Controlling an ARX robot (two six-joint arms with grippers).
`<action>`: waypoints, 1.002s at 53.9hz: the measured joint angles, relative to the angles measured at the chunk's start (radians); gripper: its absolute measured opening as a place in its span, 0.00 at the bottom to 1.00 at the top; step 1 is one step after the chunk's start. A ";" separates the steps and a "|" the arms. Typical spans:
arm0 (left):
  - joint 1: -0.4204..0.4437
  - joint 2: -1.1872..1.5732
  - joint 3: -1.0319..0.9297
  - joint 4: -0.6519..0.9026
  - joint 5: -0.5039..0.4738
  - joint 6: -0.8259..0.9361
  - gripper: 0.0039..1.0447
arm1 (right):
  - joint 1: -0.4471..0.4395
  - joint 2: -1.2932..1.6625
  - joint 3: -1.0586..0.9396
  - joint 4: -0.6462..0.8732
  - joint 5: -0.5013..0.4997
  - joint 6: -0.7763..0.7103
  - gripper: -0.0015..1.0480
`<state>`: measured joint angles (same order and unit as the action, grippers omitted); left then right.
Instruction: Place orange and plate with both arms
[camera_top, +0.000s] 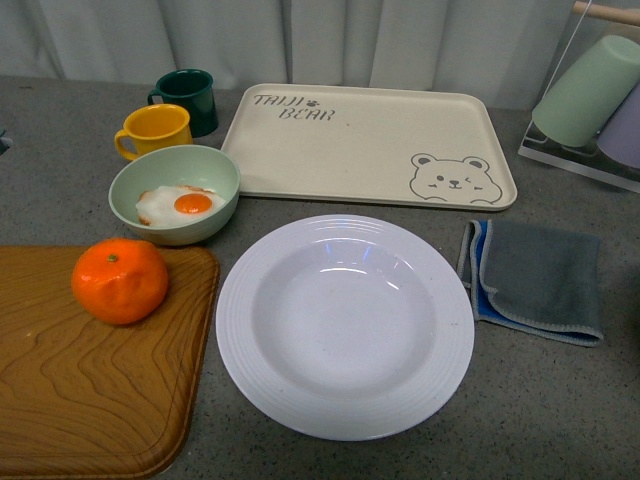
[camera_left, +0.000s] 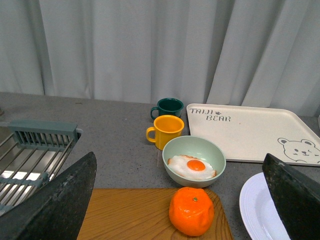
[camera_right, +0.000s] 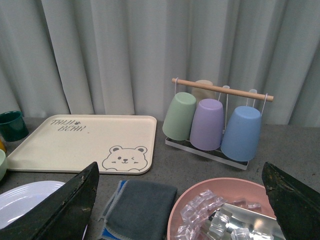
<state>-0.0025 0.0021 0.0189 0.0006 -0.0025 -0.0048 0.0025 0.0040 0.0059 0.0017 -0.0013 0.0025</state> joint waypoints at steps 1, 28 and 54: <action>0.000 0.000 0.000 0.000 0.000 0.000 0.94 | 0.000 0.000 0.000 0.000 0.000 0.000 0.91; 0.000 0.000 0.000 0.000 0.000 0.000 0.94 | 0.000 0.000 0.000 0.000 0.000 0.000 0.91; -0.163 0.690 0.171 0.230 -0.063 -0.112 0.94 | 0.000 0.000 0.000 0.000 0.000 0.000 0.91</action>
<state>-0.1658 0.6918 0.1902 0.2310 -0.0658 -0.1169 0.0025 0.0036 0.0059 0.0017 -0.0017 0.0025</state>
